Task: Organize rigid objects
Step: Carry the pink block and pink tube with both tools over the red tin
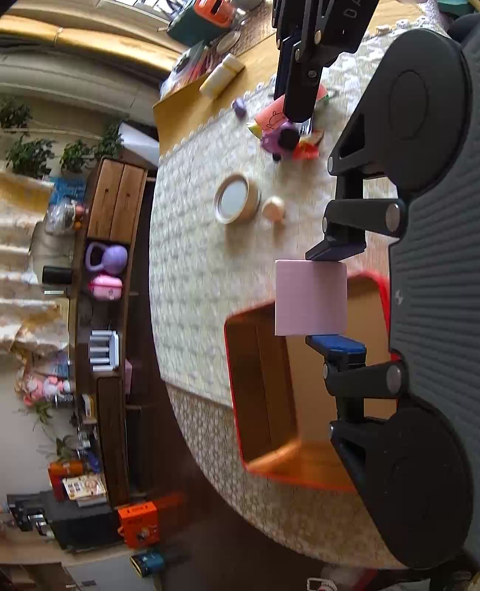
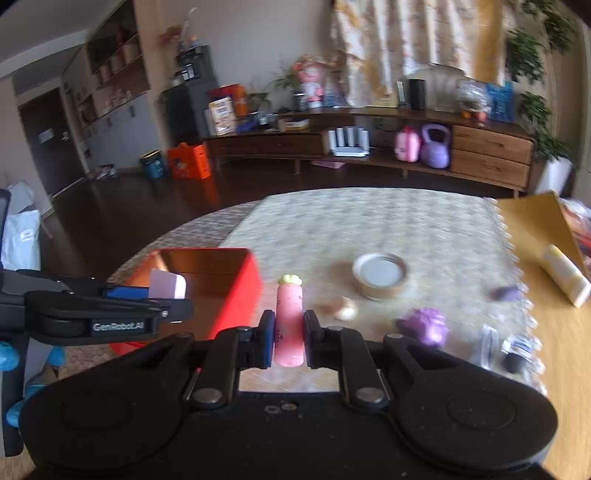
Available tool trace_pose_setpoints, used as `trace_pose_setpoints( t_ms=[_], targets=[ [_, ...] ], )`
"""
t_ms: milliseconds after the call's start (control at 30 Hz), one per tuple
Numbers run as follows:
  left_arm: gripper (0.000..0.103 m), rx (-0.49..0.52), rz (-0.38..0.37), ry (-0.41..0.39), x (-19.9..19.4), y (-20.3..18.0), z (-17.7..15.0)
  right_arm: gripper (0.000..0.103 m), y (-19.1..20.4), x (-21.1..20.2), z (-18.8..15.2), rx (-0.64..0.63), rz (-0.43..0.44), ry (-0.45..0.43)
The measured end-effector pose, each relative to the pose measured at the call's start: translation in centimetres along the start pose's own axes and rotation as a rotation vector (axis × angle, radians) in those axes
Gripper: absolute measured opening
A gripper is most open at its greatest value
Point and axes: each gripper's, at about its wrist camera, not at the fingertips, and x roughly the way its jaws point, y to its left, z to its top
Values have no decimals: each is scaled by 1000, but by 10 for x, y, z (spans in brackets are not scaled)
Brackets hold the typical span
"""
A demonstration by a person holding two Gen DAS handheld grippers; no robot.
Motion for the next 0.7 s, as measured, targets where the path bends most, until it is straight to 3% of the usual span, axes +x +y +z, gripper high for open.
trace_pose_setpoints(
  t_ms=[367, 700],
  targets=[
    [40, -81, 94, 30, 24, 84, 12, 15, 61, 51, 20, -110, 45, 57],
    [40, -62, 106, 109, 78, 108, 31, 15, 94, 112, 20, -177, 64, 165]
  ],
)
